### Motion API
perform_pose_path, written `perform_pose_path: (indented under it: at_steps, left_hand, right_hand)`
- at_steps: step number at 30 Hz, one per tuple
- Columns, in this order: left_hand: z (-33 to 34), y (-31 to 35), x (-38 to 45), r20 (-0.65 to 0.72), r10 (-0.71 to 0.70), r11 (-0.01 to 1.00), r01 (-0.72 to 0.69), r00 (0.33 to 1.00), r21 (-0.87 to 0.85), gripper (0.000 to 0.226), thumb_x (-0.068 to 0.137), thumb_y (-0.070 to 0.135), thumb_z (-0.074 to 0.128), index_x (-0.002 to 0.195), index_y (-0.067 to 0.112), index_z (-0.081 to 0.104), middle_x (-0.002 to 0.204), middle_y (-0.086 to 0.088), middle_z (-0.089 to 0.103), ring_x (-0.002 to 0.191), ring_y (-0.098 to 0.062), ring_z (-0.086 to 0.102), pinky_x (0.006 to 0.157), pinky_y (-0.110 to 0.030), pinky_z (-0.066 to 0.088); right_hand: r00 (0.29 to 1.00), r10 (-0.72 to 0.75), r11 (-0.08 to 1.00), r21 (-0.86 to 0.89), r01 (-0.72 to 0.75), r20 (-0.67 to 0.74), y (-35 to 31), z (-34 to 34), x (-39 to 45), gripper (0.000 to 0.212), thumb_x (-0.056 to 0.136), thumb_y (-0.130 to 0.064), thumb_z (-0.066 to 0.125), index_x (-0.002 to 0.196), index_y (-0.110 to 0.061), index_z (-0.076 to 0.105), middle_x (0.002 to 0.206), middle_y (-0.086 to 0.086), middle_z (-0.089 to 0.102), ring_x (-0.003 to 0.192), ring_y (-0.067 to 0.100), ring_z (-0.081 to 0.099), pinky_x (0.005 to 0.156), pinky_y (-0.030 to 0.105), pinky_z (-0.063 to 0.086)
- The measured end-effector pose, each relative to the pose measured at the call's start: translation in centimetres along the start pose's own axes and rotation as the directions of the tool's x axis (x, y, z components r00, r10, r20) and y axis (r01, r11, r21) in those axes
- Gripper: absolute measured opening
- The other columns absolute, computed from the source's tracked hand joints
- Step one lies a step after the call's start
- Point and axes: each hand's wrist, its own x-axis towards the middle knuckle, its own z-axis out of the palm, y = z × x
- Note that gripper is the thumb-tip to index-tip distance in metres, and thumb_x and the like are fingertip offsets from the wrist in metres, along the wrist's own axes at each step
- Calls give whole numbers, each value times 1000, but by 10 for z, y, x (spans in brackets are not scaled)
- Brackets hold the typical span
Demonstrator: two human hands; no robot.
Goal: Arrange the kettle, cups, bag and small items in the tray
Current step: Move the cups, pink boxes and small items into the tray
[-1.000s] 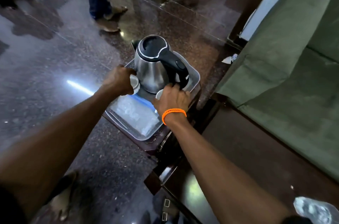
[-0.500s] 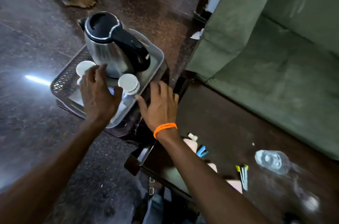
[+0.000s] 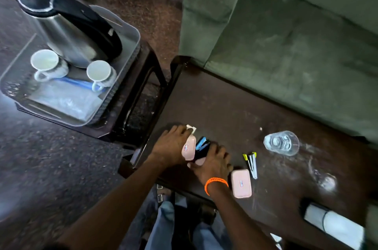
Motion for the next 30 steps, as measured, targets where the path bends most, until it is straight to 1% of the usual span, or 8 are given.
perform_pose_path:
  at_steps: [5,9,14,19,23,25,27,30]
  left_hand:
    - [15,9,8,-66,30,998,-26,997,58,105,63,37,82,153,24,30,145,1,42,132,-24,44,102,-44,47]
    - [23,16,0,-203,-11,999,17,979,27,102,62,51,77,150,23,33,137,-1,47,124,-27,49,91,-45,51]
    - [31,15,-6,-144,-27,992,45,989,122,107,66,42,83,154,14,29,146,-6,42,131,-28,45,97,-44,50]
    - [4,5,-13,-142,-57,992,40,988,-120,96,67,34,85,148,12,40,145,-7,41,132,-28,41,104,-43,49]
    - [-55,-32,-47,-291,-79,956,-11,953,-293,91,64,39,84,144,12,50,138,-10,49,123,-29,47,107,-40,43]
    - [-93,-64,-70,-369,-90,943,-41,925,-332,90,59,34,79,142,11,55,137,-13,53,123,-27,51,107,-30,41]
    - [-129,-103,-91,-413,-110,947,-31,904,-320,92,56,27,80,142,11,55,137,-15,54,124,-28,55,105,-23,39]
    - [-175,-162,-112,-399,-142,978,65,906,-200,98,53,13,91,144,6,54,139,-20,55,124,-34,59,107,-27,42]
  right_hand:
    - [1000,-17,997,79,16,21,23,18,-1,91,56,-45,85,133,-21,42,135,9,40,118,33,46,91,41,49]
    - [999,-45,988,146,48,-28,27,14,2,89,55,-32,82,134,-19,43,128,9,41,113,32,45,90,39,49]
    - [993,-110,981,157,115,-42,24,2,9,99,51,-25,85,139,-15,40,131,9,45,119,31,45,98,40,48]
    - [961,-257,949,160,271,-99,10,-17,18,102,47,-29,90,136,-15,41,132,6,44,117,28,46,102,35,44]
    - [907,-391,853,308,421,-157,-39,-50,18,104,49,-38,87,141,-29,40,129,0,33,114,21,44,99,29,47]
    - [865,-470,796,340,502,-177,-82,-68,14,106,51,-43,86,145,-28,39,131,2,32,118,22,44,102,30,46]
    - [814,-547,745,331,579,-194,-132,-84,8,107,51,-40,88,145,-27,38,131,2,33,119,25,43,103,35,47]
    - [745,-620,681,301,667,-247,-208,-101,-3,100,49,-41,86,137,-19,44,124,6,42,112,29,47,98,39,47]
